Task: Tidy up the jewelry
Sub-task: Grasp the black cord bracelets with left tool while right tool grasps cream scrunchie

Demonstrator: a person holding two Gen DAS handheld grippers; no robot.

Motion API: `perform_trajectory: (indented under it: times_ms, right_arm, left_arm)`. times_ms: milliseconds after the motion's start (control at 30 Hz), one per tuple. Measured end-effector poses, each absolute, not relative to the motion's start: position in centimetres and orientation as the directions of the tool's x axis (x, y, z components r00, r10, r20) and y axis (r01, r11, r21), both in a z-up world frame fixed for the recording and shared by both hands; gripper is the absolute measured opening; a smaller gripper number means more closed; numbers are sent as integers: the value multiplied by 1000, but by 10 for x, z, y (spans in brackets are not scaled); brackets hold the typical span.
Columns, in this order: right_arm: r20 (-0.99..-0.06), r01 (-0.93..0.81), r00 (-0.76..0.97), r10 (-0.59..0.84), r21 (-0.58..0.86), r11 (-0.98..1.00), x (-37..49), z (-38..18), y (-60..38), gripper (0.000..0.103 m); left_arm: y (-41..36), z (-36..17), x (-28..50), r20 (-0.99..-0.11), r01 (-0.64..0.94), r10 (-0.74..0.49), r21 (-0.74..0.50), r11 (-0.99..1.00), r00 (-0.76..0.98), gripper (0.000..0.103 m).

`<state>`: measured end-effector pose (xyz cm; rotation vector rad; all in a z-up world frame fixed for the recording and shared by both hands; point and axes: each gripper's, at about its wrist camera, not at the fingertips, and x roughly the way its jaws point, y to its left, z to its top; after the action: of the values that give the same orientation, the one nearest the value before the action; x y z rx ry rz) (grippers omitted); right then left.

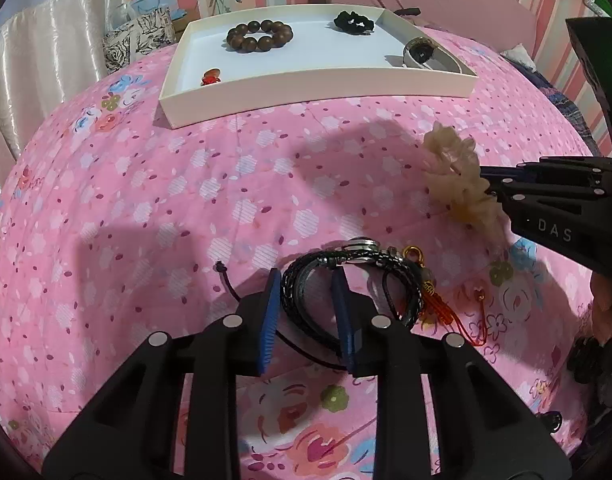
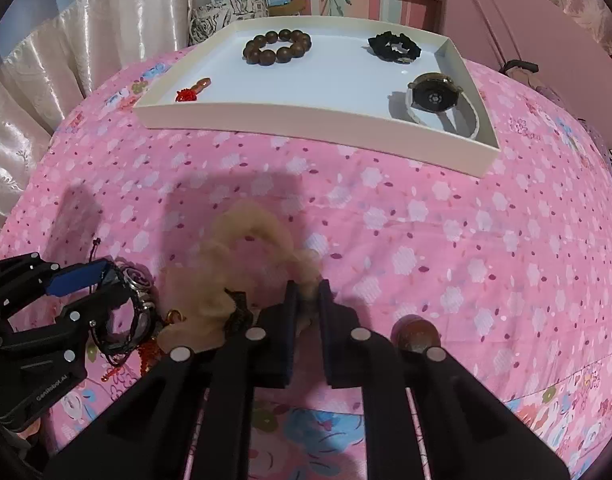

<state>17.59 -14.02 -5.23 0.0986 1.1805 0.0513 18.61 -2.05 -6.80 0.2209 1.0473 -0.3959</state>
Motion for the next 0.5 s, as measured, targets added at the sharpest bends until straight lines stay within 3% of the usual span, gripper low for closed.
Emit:
perform_trajectory:
  times_ms: [500]
  right_arm:
    - [-892, 89, 447, 76, 129, 988, 173, -41, -165, 7]
  left_arm:
    - [-13, -53, 182, -836, 395, -240, -30, 918, 493, 18]
